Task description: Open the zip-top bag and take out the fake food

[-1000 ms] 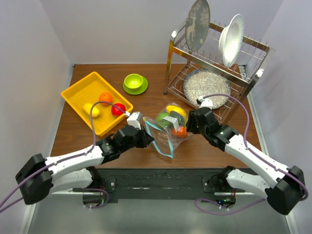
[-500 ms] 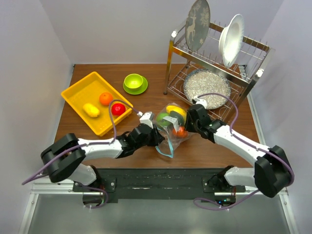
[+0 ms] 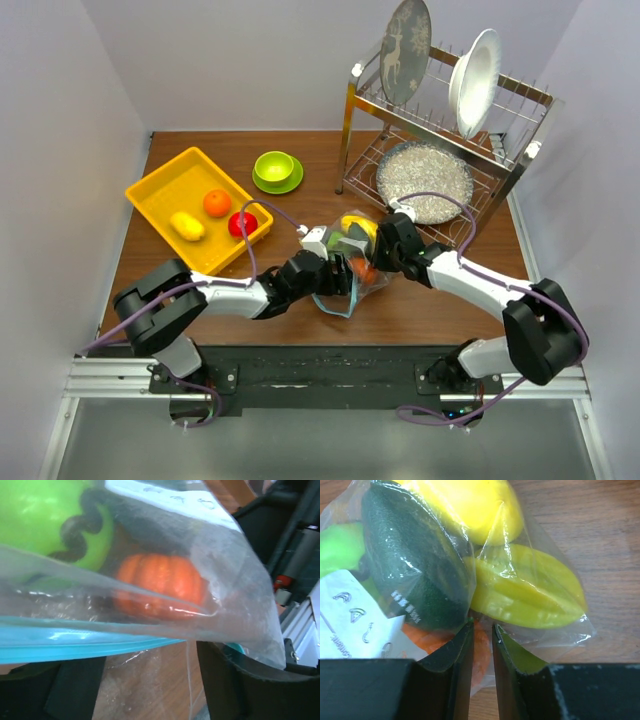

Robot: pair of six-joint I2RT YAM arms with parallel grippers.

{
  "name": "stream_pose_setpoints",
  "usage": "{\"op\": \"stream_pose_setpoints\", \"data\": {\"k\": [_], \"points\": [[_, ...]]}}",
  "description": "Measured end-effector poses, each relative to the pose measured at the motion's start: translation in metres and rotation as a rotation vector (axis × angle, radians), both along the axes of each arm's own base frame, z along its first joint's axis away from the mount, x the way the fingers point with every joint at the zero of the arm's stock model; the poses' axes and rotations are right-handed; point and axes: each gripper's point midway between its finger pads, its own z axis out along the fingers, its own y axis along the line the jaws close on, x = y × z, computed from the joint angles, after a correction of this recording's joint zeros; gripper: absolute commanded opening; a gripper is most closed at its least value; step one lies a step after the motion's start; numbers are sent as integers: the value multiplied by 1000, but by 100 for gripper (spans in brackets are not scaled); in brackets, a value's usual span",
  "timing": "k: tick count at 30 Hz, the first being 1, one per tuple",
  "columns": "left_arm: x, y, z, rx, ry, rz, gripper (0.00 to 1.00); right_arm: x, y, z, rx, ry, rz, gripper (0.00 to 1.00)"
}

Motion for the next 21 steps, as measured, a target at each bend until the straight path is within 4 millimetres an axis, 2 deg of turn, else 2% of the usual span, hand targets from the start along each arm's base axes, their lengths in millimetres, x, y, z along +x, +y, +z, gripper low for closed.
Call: {"op": "stream_pose_setpoints", "data": {"k": [5,12,21], "points": [[-5,-5,4,-19,-21,-25,80,-2,4,0,8,2,19,28],[-7,-7,4,-11,-34,-22,85,-12,12,-5,4,13,70,28],[-5,-7,-8,104,-70,15,91,-31,24,-3,4,3,140,25]]}}
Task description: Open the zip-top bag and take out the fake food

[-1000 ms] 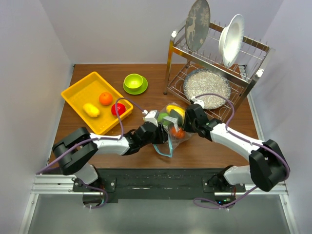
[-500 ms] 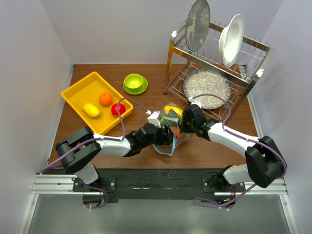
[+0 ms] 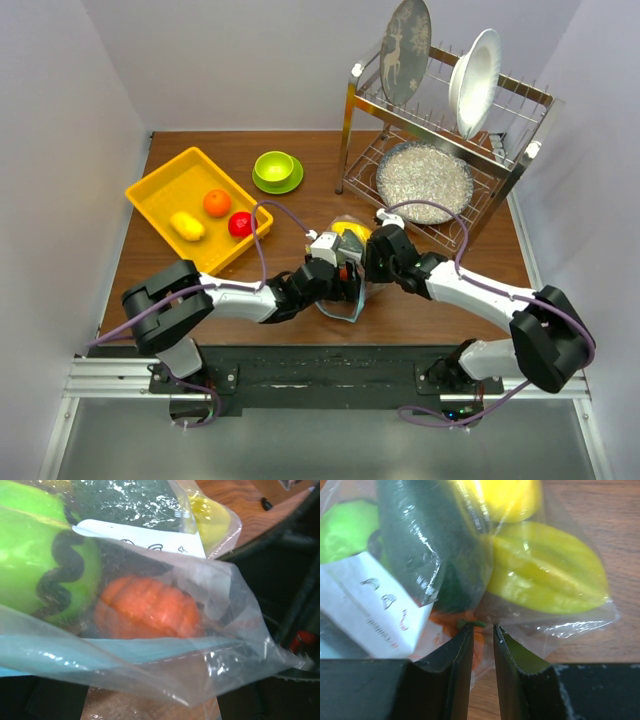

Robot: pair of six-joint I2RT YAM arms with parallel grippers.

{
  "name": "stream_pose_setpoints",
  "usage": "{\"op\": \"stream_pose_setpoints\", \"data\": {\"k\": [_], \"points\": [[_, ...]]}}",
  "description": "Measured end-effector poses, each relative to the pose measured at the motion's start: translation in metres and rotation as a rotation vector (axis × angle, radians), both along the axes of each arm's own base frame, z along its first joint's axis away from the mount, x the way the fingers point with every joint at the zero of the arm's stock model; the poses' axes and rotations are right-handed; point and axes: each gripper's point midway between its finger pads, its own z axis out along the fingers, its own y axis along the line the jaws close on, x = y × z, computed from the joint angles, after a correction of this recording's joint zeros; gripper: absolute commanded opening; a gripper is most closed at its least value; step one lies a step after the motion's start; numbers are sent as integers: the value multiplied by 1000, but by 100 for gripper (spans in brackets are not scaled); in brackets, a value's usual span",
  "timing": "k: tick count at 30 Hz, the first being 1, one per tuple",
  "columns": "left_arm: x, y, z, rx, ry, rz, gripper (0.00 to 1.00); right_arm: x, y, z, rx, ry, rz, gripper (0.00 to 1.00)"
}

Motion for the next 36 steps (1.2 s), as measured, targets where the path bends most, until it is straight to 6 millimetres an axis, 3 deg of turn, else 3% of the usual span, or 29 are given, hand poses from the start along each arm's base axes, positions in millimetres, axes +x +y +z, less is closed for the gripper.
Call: {"op": "stream_pose_setpoints", "data": {"k": [6,10,15,19,28,36], "points": [[3,5,-7,48,-12,33,90,-8,9,0,0,-3,39,20],[4,6,-9,65,-15,45,74,-11,11,0,-1,-3,51,7],[7,8,-8,70,-24,62,55,-12,6,-1,-19,-7,34,1],[6,11,-7,74,-25,67,49,-10,-5,0,-45,-17,-5,0],[-5,33,0,68,-29,72,52,-4,-23,-10,-99,2,-62,0],[-11,43,-2,81,-24,71,77,-1,-32,-25,-128,44,-89,0]]}}
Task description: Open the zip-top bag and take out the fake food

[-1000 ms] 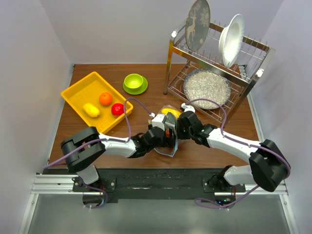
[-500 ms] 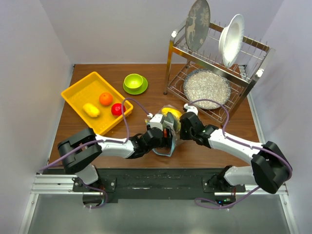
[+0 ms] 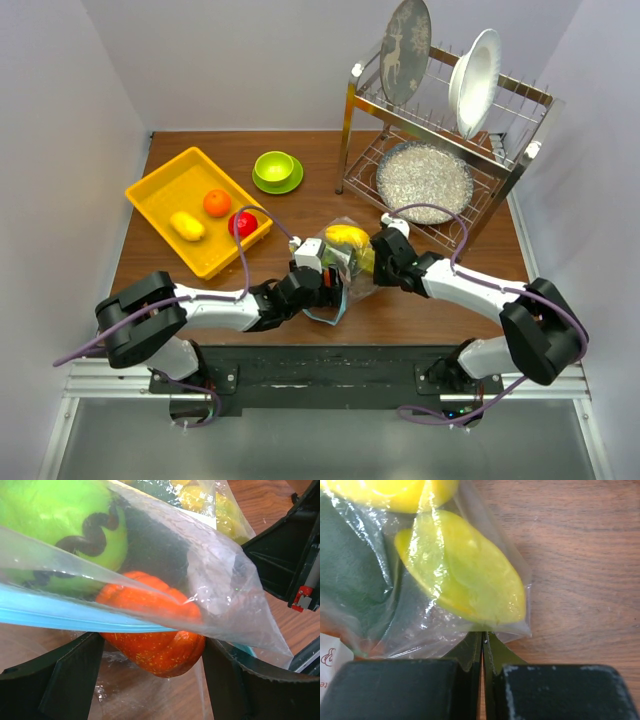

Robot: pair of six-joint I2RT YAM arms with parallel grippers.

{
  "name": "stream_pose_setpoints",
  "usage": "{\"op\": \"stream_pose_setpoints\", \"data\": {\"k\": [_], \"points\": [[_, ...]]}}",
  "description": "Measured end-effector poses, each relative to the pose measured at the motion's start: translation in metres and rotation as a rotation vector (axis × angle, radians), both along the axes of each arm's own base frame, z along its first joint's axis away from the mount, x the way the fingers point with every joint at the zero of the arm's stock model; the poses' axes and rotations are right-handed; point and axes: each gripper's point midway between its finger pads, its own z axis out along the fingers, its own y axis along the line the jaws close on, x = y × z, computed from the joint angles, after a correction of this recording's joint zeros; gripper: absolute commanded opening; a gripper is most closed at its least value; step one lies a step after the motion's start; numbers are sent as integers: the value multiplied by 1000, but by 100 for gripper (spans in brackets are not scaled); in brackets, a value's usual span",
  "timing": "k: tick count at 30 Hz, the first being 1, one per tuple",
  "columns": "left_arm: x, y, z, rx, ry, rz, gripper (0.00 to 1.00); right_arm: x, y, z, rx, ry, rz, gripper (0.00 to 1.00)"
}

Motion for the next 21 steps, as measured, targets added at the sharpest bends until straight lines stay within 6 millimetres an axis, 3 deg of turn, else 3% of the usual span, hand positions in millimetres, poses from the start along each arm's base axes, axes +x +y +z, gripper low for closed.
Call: {"op": "stream_pose_setpoints", "data": {"k": [11,21], "points": [[-1,4,-4,26,7,1,94,2,-3,0,-4,0,-6,0],[1,6,7,10,-13,10,96,2,-5,0,-10,-1,-5,0]]}}
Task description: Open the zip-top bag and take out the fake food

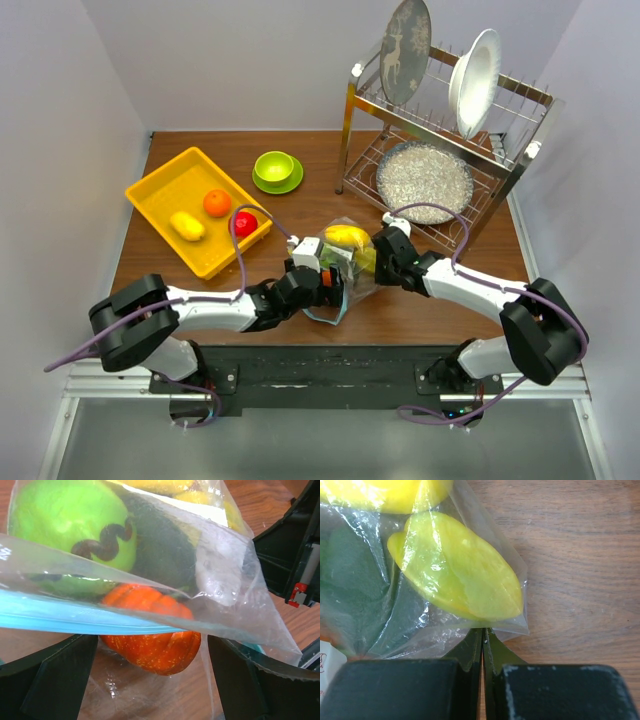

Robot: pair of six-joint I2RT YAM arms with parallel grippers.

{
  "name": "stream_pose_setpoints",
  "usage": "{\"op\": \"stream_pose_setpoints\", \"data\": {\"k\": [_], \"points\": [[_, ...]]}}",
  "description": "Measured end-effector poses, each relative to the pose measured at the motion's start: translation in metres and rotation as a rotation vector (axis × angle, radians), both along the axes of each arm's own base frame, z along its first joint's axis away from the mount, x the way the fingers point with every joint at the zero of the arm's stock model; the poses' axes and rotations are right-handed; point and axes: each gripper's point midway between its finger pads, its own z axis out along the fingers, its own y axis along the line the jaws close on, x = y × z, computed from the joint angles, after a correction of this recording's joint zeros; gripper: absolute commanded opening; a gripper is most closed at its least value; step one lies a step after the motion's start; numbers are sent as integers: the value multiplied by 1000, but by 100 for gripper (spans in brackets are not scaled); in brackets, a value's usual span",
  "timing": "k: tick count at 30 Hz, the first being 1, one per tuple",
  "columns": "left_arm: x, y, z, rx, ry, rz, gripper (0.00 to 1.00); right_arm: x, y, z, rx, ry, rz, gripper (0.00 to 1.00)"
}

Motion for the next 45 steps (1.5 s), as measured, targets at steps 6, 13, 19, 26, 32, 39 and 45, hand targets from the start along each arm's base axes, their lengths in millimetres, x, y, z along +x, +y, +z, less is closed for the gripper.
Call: {"op": "stream_pose_setpoints", "data": {"k": [6,13,19,26,32,39,45], "points": [[4,4,3,17,-10,29,97,1,-2,0,-3,0,-1,0],[15,6,6,31,-20,87,88,2,-3,0,-4,0,-7,0],[17,7,-7,73,6,98,81,2,-4,0,-4,0,-9,0],[13,12,-13,85,31,110,67,2,-4,0,-3,0,-10,0],[12,12,-13,78,37,110,82,2,-3,-2,-2,8,-7,0],[3,20,-28,117,66,90,78,2,-3,-3,-3,9,-7,0],[2,21,-34,134,75,88,45,2,-3,-3,-2,9,-7,0]]}}
